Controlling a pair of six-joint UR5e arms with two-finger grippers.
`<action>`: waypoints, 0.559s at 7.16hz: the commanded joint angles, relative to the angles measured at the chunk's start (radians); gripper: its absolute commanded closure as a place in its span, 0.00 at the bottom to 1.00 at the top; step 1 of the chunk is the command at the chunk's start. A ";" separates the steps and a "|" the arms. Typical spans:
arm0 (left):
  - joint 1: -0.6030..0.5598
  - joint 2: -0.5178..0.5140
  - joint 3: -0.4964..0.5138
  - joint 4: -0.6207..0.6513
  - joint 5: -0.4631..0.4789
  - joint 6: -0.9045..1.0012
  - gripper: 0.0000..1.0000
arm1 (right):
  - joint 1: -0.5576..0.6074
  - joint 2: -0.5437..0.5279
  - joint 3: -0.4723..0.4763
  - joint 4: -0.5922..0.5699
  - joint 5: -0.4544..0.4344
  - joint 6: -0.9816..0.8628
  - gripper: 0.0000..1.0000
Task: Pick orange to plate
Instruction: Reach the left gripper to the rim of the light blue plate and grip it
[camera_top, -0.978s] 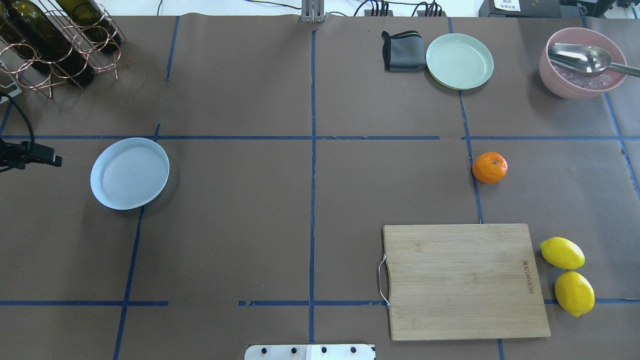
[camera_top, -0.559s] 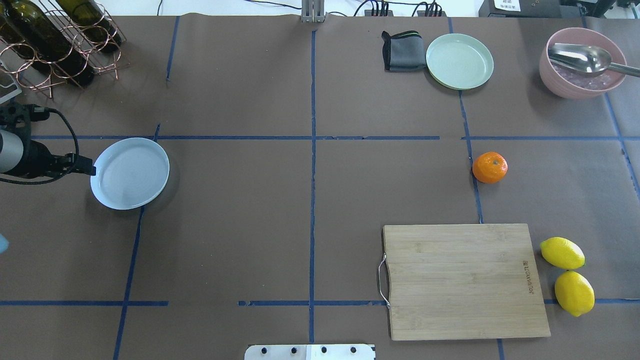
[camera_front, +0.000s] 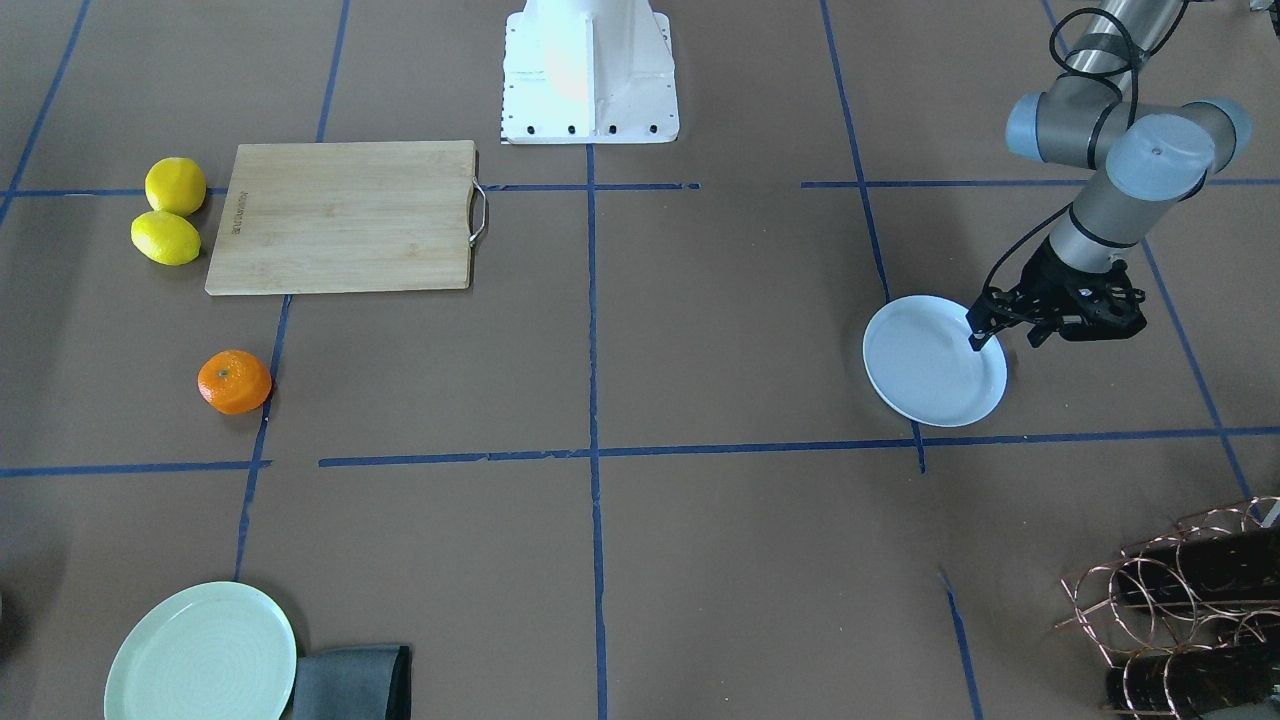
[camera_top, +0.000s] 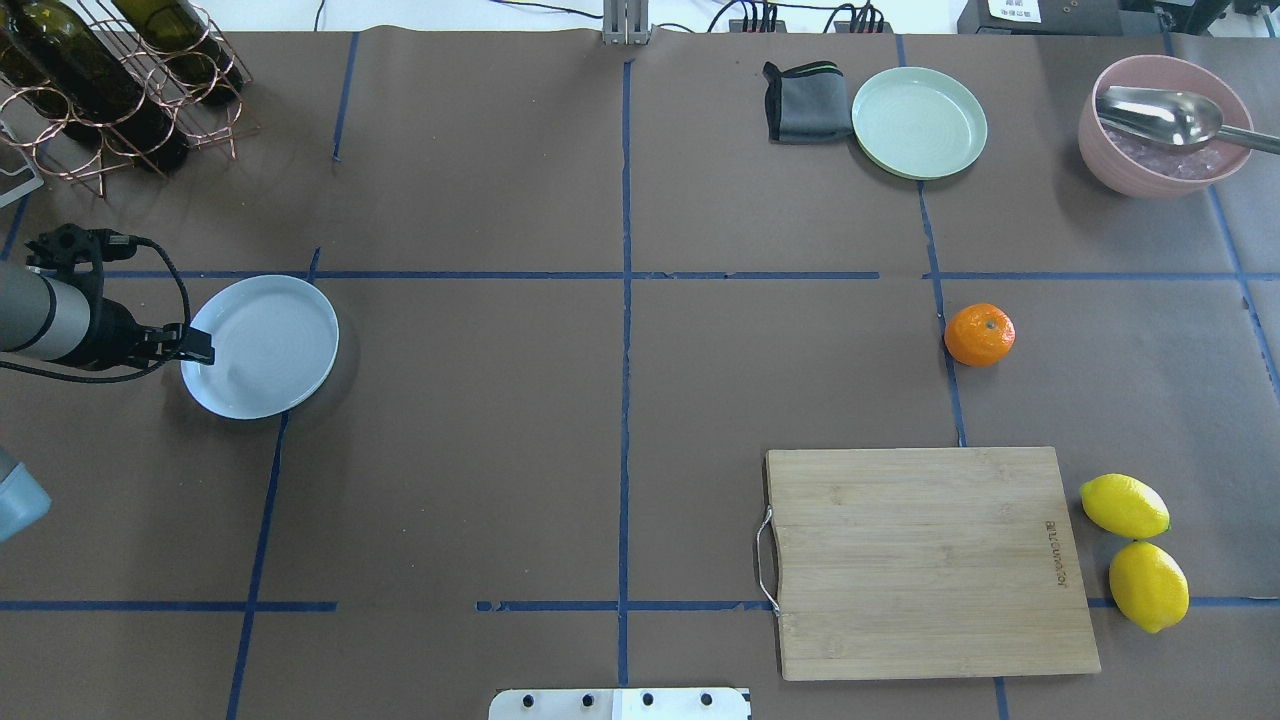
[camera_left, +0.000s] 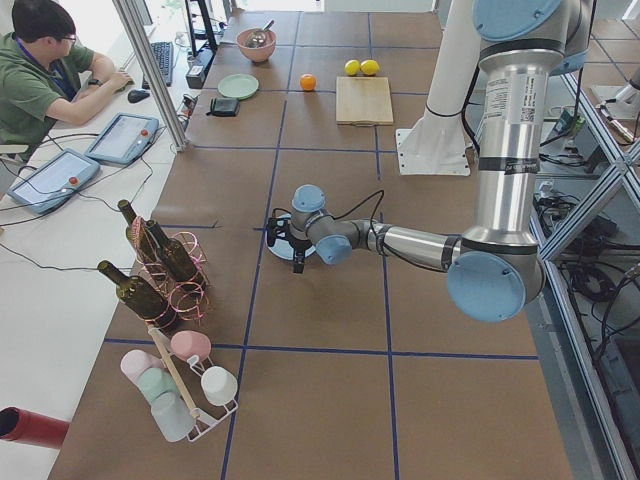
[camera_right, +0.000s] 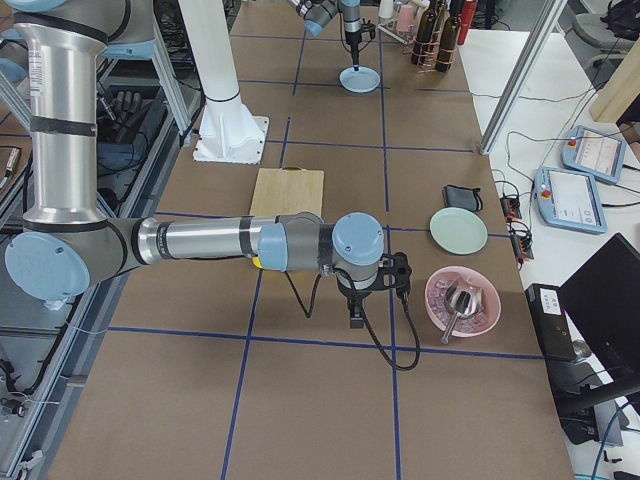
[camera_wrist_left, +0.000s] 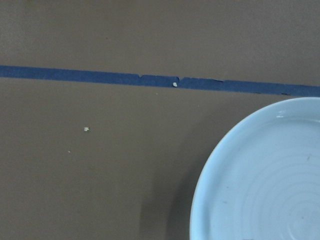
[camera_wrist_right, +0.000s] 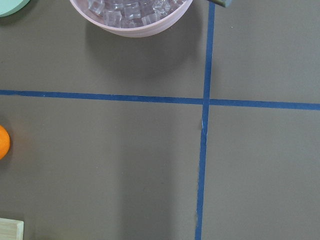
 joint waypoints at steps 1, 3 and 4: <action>0.012 -0.002 0.002 0.000 0.002 -0.003 0.27 | 0.000 0.000 0.000 -0.002 0.000 0.001 0.00; 0.010 -0.002 -0.001 0.000 0.005 -0.003 0.66 | 0.000 0.000 0.001 0.000 0.000 0.001 0.00; 0.010 -0.002 -0.006 0.000 0.023 -0.005 0.91 | 0.000 0.000 0.001 0.000 0.002 0.001 0.00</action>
